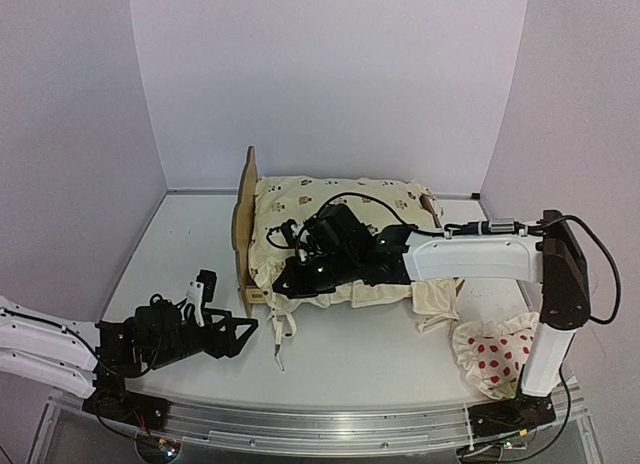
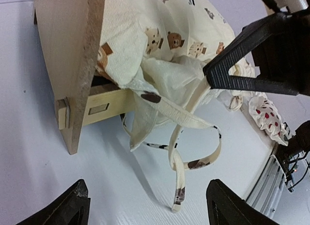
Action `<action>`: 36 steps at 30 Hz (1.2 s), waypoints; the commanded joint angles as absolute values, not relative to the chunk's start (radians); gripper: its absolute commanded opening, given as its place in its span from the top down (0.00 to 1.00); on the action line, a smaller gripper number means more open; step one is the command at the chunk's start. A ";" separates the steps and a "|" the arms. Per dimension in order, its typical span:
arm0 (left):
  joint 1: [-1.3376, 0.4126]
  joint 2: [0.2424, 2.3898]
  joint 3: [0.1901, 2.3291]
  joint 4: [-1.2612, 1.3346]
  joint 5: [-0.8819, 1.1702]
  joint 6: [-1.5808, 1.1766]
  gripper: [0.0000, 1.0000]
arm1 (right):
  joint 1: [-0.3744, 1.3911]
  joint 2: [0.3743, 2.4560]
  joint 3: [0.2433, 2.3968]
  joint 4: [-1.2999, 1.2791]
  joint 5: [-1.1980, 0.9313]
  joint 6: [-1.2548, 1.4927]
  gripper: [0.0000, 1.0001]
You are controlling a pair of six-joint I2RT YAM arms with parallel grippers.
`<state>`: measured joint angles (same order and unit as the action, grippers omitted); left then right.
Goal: Set up the pet bed
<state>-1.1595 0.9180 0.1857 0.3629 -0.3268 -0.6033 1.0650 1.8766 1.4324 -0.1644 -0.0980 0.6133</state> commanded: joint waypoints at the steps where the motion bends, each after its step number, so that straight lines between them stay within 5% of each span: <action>1: -1.163 1.048 0.274 0.361 -0.249 -0.549 0.21 | 1.068 1.911 1.484 -0.205 -0.070 0.592 1.00; 17: -1.192 1.439 0.421 0.450 -0.132 -0.450 0.32 | 1.068 1.912 1.485 -0.221 -0.030 0.571 1.00; 26: -1.220 1.560 0.490 0.423 -0.174 -0.477 0.46 | 1.069 1.913 1.480 -0.221 -0.021 0.571 1.00; 29: -1.235 1.594 0.521 0.404 -0.198 -0.479 0.59 | 1.068 1.914 1.481 -0.222 -0.019 0.571 1.00; 32: -1.245 1.601 0.532 0.389 -0.222 -0.484 0.91 | 1.068 1.911 1.476 -0.221 -0.012 0.572 1.00; 36: -1.247 1.544 0.511 0.361 -0.239 -0.514 1.00 | 1.066 1.895 1.457 -0.223 0.027 0.565 1.00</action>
